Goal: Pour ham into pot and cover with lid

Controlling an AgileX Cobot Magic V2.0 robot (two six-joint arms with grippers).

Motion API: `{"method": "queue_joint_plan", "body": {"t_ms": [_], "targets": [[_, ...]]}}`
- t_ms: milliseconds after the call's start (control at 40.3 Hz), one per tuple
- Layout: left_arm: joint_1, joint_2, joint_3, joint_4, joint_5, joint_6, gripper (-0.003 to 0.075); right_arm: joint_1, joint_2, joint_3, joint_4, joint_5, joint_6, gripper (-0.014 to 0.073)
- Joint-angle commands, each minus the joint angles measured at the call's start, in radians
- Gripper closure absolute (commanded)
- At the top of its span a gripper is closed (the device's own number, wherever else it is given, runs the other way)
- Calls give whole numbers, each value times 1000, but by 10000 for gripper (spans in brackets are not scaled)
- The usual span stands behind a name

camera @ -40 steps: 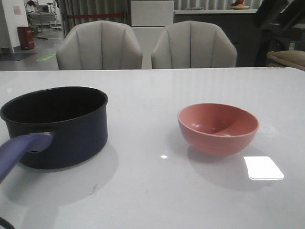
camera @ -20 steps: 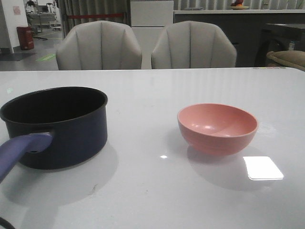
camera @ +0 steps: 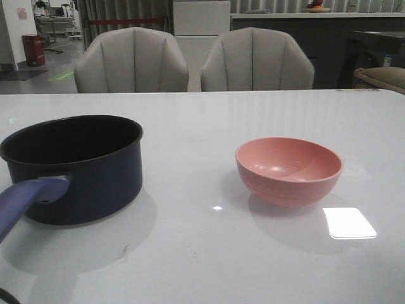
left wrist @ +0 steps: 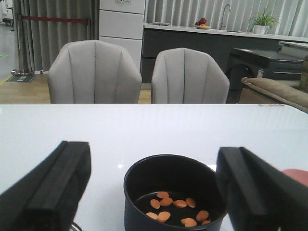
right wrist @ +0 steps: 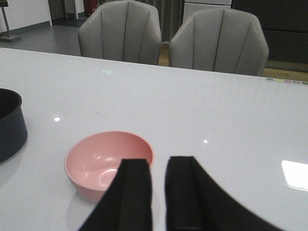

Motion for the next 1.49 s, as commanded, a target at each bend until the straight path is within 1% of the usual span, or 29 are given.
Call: {"method": "queue_joint_plan", "body": {"t_ms": [0, 149, 199, 348, 397, 472, 596, 671, 845, 969, 1068, 1267, 1466], "targets": [[-7, 13, -28, -9, -71, -5, 134, 3, 7, -29, 5, -88, -10, 442], [-7, 13, -32, -9, -43, -5, 133, 3, 7, -29, 5, -88, -11, 445], [-7, 15, -47, -9, -10, -5, 125, 3, 7, -29, 5, -88, -11, 445], [-7, 75, -136, -9, 129, -5, 41, 3, 7, -29, 5, -88, -11, 445], [-3, 121, -177, -9, 185, -8, 24, 3, 7, -29, 5, -88, -11, 445], [10, 195, -230, 2, 237, -29, 29, 3, 7, -29, 5, -88, -11, 445], [64, 328, -298, 96, 284, -157, 29, 3, 7, -29, 5, -88, -11, 445], [115, 398, -337, 135, 324, -225, 29, 3, 7, -29, 5, -88, -11, 445], [242, 607, -431, 135, 440, -227, 29, 3, 7, -29, 5, -88, -11, 445], [309, 752, -479, 125, 463, -227, 29, 3, 7, -29, 5, -88, -11, 445], [343, 865, -513, 106, 477, -227, 29, 3, 7, -29, 5, -88, -11, 445], [355, 1111, -629, 103, 581, -215, 29, 3, 7, -29, 5, -88, -11, 445], [355, 1296, -745, 108, 670, -212, 29, 3, 7, -29, 5, -88, -11, 445]]}}
